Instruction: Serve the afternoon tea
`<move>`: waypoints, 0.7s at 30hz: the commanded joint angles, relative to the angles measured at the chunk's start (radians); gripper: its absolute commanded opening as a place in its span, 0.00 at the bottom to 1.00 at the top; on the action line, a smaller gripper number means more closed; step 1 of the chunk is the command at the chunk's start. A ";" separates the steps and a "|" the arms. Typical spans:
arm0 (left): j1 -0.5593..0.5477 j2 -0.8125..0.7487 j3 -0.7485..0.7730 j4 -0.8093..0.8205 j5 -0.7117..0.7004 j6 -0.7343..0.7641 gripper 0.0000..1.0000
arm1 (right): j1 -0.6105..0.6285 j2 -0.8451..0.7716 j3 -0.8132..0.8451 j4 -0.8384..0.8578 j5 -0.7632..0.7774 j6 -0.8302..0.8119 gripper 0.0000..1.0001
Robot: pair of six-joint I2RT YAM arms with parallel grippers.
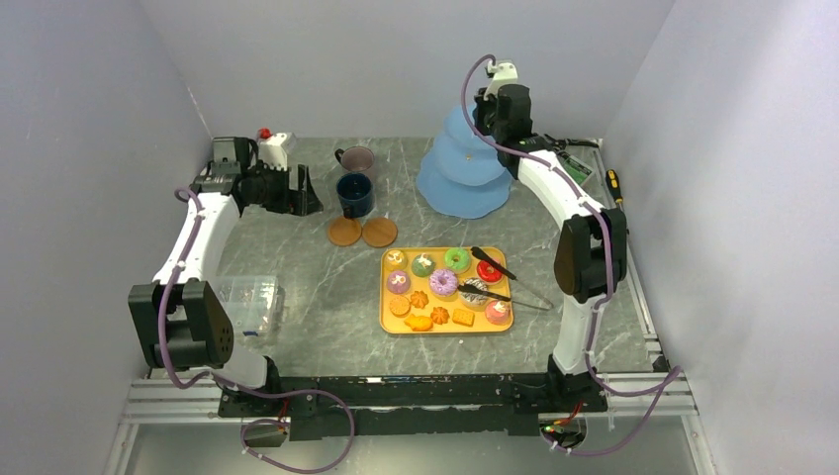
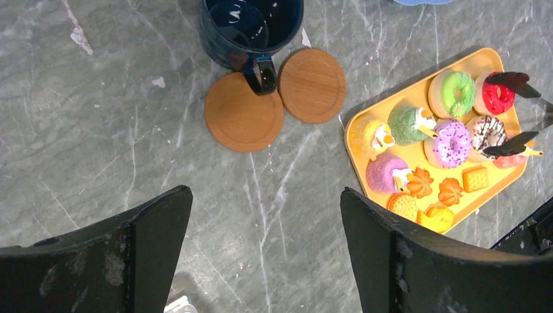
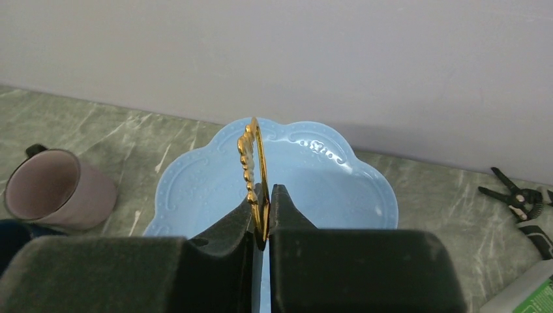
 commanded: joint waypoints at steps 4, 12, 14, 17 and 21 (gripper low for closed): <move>-0.021 -0.062 -0.012 -0.004 0.001 0.039 0.90 | 0.060 -0.116 -0.068 0.072 -0.086 -0.007 0.02; -0.027 -0.074 -0.032 -0.009 0.004 0.051 0.90 | 0.111 -0.131 -0.097 0.076 -0.110 -0.060 0.02; -0.028 -0.076 -0.035 -0.014 0.007 0.056 0.91 | 0.120 -0.129 -0.102 0.080 -0.094 -0.061 0.04; -0.031 -0.078 -0.041 -0.021 0.015 0.066 0.91 | 0.134 -0.135 -0.114 0.083 -0.066 -0.097 0.37; -0.043 -0.081 -0.043 -0.045 0.028 0.092 0.92 | 0.143 -0.188 -0.152 0.080 -0.041 -0.110 0.64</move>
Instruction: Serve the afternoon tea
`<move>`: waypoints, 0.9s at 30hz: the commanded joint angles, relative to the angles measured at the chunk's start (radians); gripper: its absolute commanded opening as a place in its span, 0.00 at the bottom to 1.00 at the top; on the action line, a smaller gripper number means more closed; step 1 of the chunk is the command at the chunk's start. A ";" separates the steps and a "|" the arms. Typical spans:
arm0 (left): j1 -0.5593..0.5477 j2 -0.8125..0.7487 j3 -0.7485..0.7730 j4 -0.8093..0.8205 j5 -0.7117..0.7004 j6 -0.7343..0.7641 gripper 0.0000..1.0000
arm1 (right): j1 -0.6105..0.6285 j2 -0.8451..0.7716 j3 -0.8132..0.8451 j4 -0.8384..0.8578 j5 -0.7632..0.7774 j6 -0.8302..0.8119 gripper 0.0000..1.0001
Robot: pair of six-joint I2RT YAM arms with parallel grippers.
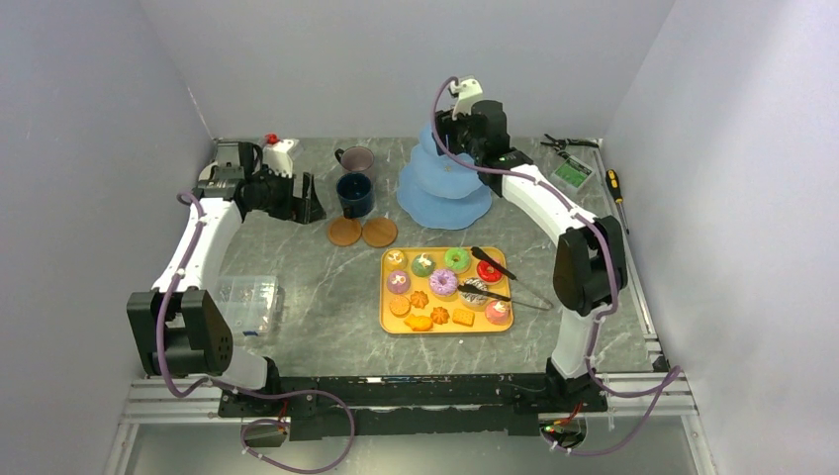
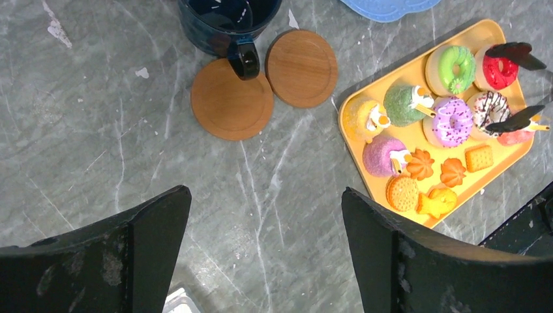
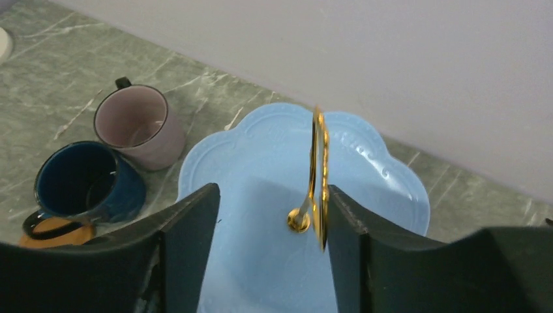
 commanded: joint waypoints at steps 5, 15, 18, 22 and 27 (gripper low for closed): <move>-0.030 -0.040 0.018 -0.068 0.042 0.090 0.93 | 0.010 -0.260 -0.158 0.034 0.007 -0.018 0.87; -0.287 -0.038 0.125 -0.234 0.050 0.307 0.93 | 0.008 -0.599 -0.459 -0.073 0.078 0.093 1.00; -0.435 0.046 0.195 -0.308 -0.005 0.372 0.93 | -0.006 -0.688 -0.512 -0.142 0.183 0.164 1.00; -0.654 0.148 0.281 -0.336 -0.153 0.499 0.93 | -0.033 -0.756 -0.553 -0.276 0.304 0.254 1.00; -0.798 0.328 0.467 -0.288 -0.186 0.565 0.94 | -0.122 -0.876 -0.610 -0.394 0.402 0.380 1.00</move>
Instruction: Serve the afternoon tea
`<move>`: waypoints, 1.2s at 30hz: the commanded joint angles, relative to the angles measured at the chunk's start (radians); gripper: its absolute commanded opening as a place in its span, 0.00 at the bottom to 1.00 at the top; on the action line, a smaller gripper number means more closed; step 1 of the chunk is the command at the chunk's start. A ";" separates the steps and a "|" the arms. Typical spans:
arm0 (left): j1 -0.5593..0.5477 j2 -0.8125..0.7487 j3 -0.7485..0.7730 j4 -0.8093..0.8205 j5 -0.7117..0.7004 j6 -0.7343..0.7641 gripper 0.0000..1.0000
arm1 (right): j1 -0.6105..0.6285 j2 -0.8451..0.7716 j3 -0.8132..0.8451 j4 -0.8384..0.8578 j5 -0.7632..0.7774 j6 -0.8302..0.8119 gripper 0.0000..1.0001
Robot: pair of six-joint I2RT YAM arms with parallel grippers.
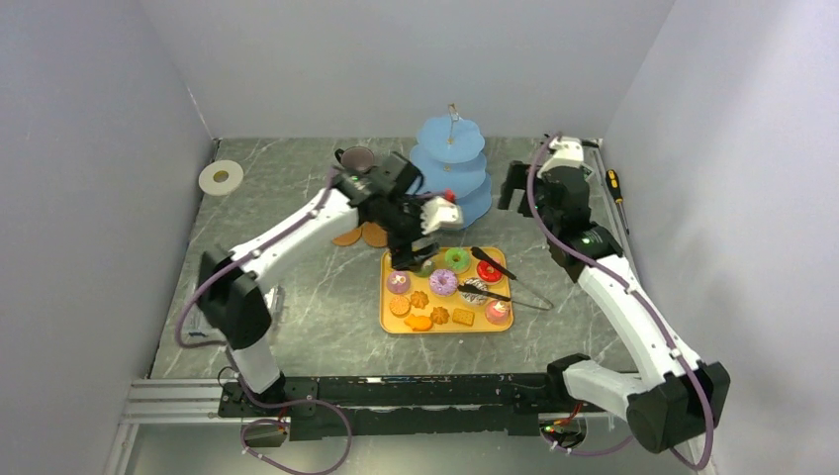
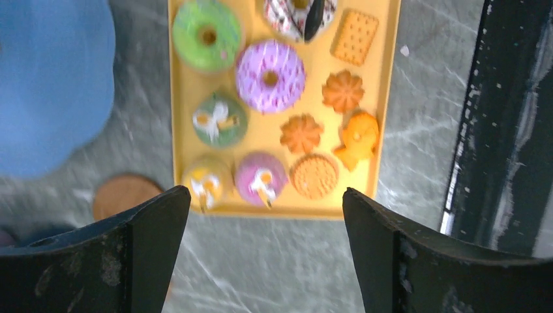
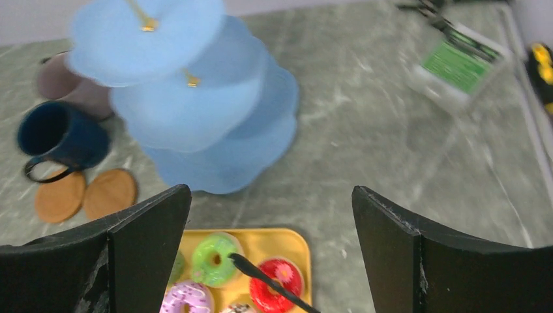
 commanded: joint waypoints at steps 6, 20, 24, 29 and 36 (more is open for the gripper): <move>-0.121 0.332 0.320 0.091 -0.009 0.115 0.93 | -0.099 -0.223 -0.028 -0.235 0.155 0.196 1.00; -0.169 0.537 0.422 0.322 0.092 0.190 0.87 | -0.099 -0.396 -0.075 -0.382 0.071 0.202 1.00; -0.170 0.558 0.440 0.275 0.160 0.242 0.87 | -0.099 -0.425 -0.081 -0.402 0.058 0.193 1.00; -0.181 0.608 0.484 0.190 0.182 0.286 0.78 | -0.099 -0.433 -0.074 -0.416 0.063 0.183 1.00; -0.183 0.659 0.518 0.184 0.145 0.317 0.60 | -0.099 -0.463 -0.051 -0.428 0.070 0.173 1.00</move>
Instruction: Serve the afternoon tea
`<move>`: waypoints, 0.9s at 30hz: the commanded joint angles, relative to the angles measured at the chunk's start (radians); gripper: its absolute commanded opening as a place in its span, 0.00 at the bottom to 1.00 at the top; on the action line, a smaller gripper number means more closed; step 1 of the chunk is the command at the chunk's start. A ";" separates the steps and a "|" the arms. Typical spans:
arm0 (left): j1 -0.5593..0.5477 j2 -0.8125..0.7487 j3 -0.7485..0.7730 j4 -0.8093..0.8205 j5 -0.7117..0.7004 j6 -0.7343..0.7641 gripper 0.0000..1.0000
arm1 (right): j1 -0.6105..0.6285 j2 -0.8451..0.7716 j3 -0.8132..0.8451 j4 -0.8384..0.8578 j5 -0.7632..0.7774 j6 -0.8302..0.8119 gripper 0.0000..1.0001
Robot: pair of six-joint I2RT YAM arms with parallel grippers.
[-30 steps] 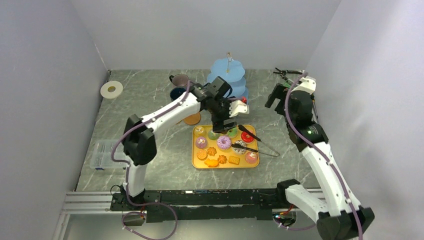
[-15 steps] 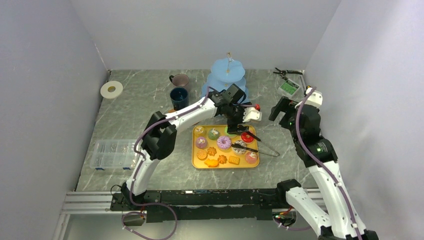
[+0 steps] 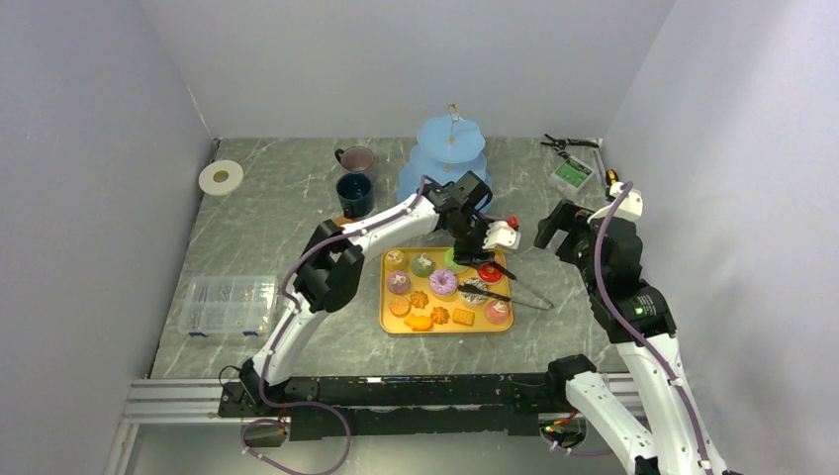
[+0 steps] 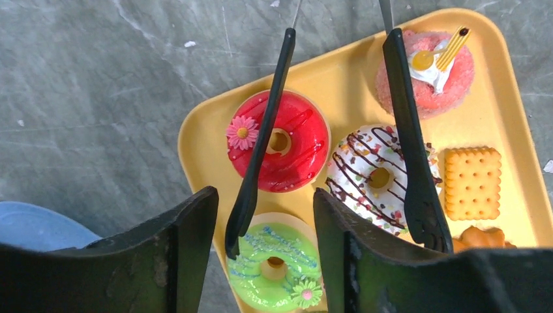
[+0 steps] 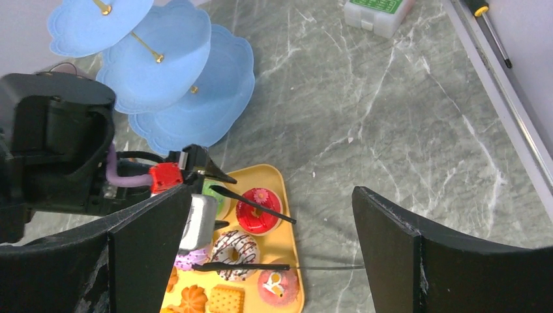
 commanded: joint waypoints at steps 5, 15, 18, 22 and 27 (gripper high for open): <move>-0.007 0.052 0.091 -0.027 0.025 0.052 0.19 | 0.003 -0.037 0.024 0.000 0.002 -0.017 1.00; -0.002 -0.107 -0.062 0.171 -0.038 -0.055 0.03 | 0.002 -0.009 0.055 0.044 -0.069 -0.033 1.00; 0.014 -0.136 -0.038 0.198 -0.049 -0.140 0.03 | 0.002 0.004 0.082 0.064 -0.124 -0.049 1.00; 0.067 -0.167 0.048 0.166 -0.004 -0.284 0.03 | 0.002 0.017 0.137 0.115 -0.274 -0.083 1.00; 0.199 -0.293 0.022 0.180 0.133 -0.505 0.03 | 0.002 0.057 0.216 0.214 -0.647 -0.088 1.00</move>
